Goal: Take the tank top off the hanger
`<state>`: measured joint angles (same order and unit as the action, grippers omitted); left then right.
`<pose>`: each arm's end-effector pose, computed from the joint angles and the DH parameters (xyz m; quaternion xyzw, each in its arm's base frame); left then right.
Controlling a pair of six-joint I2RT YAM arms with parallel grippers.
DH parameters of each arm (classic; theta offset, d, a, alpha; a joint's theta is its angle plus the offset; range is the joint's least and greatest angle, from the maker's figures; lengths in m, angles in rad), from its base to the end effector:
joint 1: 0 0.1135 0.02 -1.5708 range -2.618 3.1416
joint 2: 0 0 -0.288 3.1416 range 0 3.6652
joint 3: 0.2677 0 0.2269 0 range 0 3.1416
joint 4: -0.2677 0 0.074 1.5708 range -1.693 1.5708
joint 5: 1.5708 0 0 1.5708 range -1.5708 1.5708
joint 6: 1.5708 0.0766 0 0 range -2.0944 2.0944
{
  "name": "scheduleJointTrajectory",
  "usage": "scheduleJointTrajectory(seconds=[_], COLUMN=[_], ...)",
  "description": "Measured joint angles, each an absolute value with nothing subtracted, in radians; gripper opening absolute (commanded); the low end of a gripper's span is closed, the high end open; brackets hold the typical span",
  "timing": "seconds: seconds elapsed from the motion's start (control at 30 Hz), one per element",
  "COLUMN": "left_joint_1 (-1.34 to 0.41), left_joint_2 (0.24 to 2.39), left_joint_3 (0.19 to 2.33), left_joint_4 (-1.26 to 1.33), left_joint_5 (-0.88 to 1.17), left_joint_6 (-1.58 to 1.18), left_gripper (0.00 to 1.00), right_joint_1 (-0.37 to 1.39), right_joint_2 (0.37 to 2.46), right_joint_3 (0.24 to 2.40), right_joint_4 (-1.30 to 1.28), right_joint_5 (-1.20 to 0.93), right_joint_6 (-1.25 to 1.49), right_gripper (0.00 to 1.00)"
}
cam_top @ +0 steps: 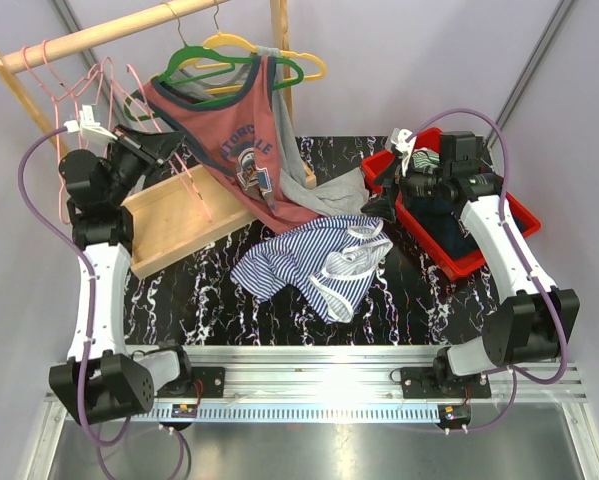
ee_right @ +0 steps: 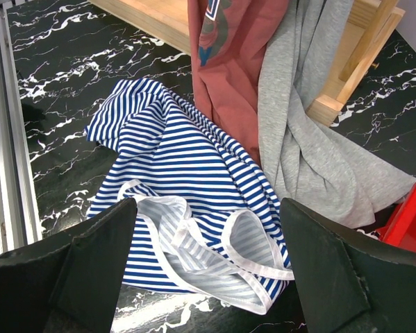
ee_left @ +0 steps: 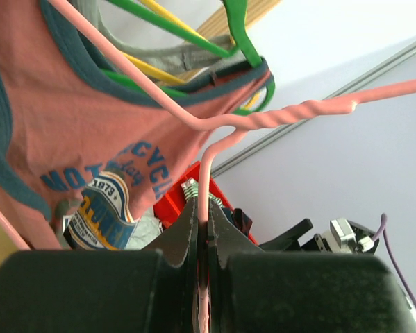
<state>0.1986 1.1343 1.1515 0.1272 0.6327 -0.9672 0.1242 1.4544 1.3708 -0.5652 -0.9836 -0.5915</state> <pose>0.2544 0.0050 0.4578 -0.1458 0.6486 -0.4582 0.5900 0.2922 0.1007 0.3707 -0.4733 0.6659 0.3206 0.4794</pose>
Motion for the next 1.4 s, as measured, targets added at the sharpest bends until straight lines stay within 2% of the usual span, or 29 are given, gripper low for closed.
scheduleJointTrajectory(seconds=[0.53, 0.97, 1.4], left_joint_1=[0.213, 0.257, 0.275], left_joint_2=[1.235, 1.257, 1.403], left_joint_3=[1.338, 1.498, 1.677], left_joint_4=[0.202, 0.002, -0.145], left_joint_5=[0.649, 0.570, 0.565], left_joint_6=[-1.102, -1.204, -1.251], left_gripper=[0.00, 0.00, 0.00], right_joint_1=[0.124, 0.124, 0.124], right_joint_2=[1.454, 1.454, 1.454], right_joint_3=[1.371, 1.371, 1.371], right_joint_4=[-0.567, -0.566, -0.564], right_joint_5=[-0.977, -0.977, -0.978], right_joint_6=[-0.605, -0.605, -0.604], right_gripper=[0.91, 0.92, 0.92])
